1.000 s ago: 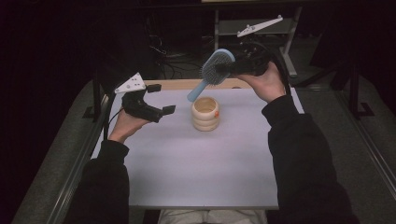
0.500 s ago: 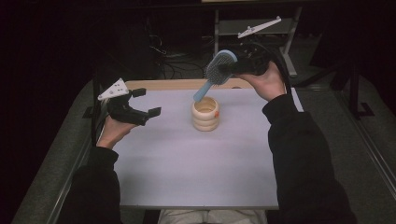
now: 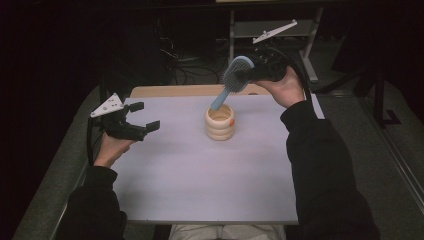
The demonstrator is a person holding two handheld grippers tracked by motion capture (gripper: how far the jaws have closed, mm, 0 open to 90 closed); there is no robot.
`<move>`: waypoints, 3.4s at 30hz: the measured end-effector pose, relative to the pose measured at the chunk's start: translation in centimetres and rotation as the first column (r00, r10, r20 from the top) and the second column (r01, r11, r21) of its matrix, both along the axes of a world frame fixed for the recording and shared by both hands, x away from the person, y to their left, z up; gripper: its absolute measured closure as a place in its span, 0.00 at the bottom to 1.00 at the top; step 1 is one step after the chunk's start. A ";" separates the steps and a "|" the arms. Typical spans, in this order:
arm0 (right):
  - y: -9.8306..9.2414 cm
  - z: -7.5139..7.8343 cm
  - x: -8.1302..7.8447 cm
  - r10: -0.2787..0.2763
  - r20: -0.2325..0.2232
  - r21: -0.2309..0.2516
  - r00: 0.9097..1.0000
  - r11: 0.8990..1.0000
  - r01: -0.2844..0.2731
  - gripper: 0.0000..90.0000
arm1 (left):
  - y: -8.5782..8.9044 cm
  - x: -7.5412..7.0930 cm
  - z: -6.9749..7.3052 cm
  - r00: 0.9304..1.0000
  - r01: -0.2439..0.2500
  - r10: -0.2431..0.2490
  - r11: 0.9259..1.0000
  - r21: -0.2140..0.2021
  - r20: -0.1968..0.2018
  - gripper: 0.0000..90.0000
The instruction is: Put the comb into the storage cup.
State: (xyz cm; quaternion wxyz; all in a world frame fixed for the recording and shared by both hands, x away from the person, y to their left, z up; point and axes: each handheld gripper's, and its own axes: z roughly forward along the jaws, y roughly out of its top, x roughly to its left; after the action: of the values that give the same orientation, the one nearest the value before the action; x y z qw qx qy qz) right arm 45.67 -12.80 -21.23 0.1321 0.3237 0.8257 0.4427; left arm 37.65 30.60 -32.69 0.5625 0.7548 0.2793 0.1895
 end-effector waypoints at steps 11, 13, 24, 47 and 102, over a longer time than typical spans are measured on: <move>0.6 -1.1 0.5 0.007 -0.025 -0.042 1.000 0.999 -0.008 0.62 | 2.4 -1.1 -1.7 0.999 -0.030 0.029 0.999 -0.015 -0.034 0.00; 0.8 -1.4 0.6 0.008 -0.032 -0.047 0.999 0.999 -0.010 0.62 | 2.8 -1.3 -2.0 0.999 -0.037 0.036 0.999 -0.018 -0.037 0.00; 1.5 -3.3 1.2 0.014 -0.065 -0.069 0.998 0.997 -0.019 0.61 | 4.8 -2.3 -3.6 0.995 -0.087 0.085 0.996 -0.035 -0.050 0.00; 2.3 -6.4 1.9 0.023 -0.109 -0.076 0.994 0.997 -0.032 0.61 | 8.6 -4.2 -7.9 0.971 -0.234 0.226 0.964 -0.123 -0.075 0.00; -2.0 -8.3 0.0 -0.078 -0.035 0.025 0.996 0.997 0.079 0.00 | 7.1 -4.9 -8.0 0.975 -0.200 0.194 0.978 -0.052 -0.113 0.00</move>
State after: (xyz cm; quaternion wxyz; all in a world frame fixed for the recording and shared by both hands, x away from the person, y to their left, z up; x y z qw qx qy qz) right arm 45.68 -14.81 -29.50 0.1312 0.3651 0.8084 0.4427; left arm 32.79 37.73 -40.67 0.5485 0.7144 0.3885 0.1946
